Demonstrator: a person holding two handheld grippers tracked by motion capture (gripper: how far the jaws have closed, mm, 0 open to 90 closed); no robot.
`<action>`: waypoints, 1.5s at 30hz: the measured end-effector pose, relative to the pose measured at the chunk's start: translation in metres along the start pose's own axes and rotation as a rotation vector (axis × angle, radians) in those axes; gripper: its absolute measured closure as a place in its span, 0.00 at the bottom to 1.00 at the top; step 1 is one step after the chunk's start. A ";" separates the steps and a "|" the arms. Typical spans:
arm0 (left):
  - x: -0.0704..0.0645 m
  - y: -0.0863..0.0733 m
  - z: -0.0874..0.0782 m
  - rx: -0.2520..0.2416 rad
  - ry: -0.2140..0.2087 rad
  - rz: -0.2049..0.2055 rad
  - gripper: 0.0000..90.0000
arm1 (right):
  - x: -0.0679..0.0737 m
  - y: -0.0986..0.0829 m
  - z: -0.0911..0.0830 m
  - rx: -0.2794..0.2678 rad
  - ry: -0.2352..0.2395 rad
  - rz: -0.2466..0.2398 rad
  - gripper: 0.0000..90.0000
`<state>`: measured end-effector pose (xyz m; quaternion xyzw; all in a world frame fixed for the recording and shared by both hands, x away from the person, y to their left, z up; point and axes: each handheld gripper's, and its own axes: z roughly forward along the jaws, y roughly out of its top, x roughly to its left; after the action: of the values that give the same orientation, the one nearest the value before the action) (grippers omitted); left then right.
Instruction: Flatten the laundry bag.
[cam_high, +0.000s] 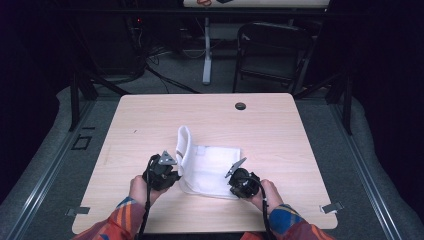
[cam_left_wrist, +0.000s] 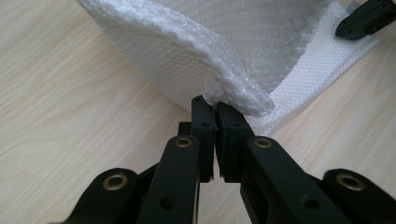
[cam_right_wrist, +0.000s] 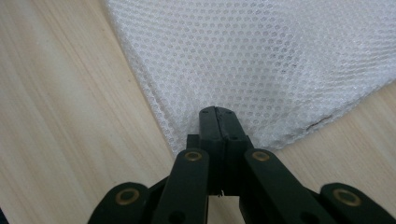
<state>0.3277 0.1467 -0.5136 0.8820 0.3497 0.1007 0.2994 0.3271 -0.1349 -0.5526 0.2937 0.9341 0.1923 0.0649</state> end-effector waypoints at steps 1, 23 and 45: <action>0.000 0.000 0.001 0.006 -0.002 -0.002 0.97 | -0.001 -0.001 0.000 -0.004 0.006 0.003 1.00; -0.003 -0.006 0.018 0.097 -0.076 -0.034 0.97 | -0.030 -0.013 -0.006 0.013 0.013 0.037 1.00; 0.031 -0.036 -0.019 0.165 -0.060 -0.189 0.47 | -0.043 -0.017 -0.009 0.016 0.024 0.101 1.00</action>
<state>0.3226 0.1971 -0.5211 0.8693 0.4293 0.0164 0.2445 0.3518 -0.1751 -0.5511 0.3386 0.9203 0.1915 0.0415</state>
